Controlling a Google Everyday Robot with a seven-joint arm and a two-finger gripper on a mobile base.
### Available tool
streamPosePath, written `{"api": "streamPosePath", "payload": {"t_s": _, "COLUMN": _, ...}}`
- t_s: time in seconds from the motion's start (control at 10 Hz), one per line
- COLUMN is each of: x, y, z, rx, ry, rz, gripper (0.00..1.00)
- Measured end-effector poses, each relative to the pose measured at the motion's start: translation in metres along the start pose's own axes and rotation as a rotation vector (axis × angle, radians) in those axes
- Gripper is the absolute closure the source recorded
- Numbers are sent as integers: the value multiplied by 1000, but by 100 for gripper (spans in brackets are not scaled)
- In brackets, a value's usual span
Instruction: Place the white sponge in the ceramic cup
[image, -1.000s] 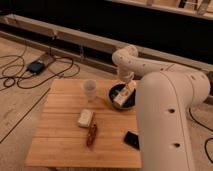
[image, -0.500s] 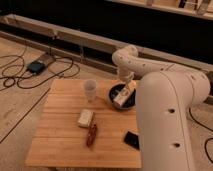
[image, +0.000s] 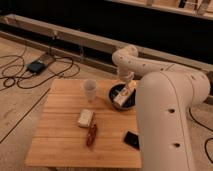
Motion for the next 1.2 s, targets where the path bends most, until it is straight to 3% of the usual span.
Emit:
{"api": "streamPosePath", "payload": {"t_s": 0.2, "x": -1, "y": -1, "z": -1, "rx": 1, "ry": 4, "rz": -10, "gripper": 33}}
{"api": "streamPosePath", "payload": {"t_s": 0.4, "x": -16, "y": -1, "z": -9, "rx": 10, "ry": 16, "rz": -79, "gripper": 33}}
{"api": "streamPosePath", "payload": {"t_s": 0.6, "x": -46, "y": 4, "z": -27, "rx": 33, "ry": 20, "rz": -171, "gripper": 33}}
{"api": "streamPosePath", "payload": {"t_s": 0.9, "x": -106, "y": 45, "z": -52, "rx": 69, "ry": 15, "rz": -323, "gripper": 33}}
{"api": "streamPosePath", "payload": {"t_s": 1.2, "x": -167, "y": 72, "z": -57, "rx": 83, "ry": -4, "rz": -473, "gripper": 33}}
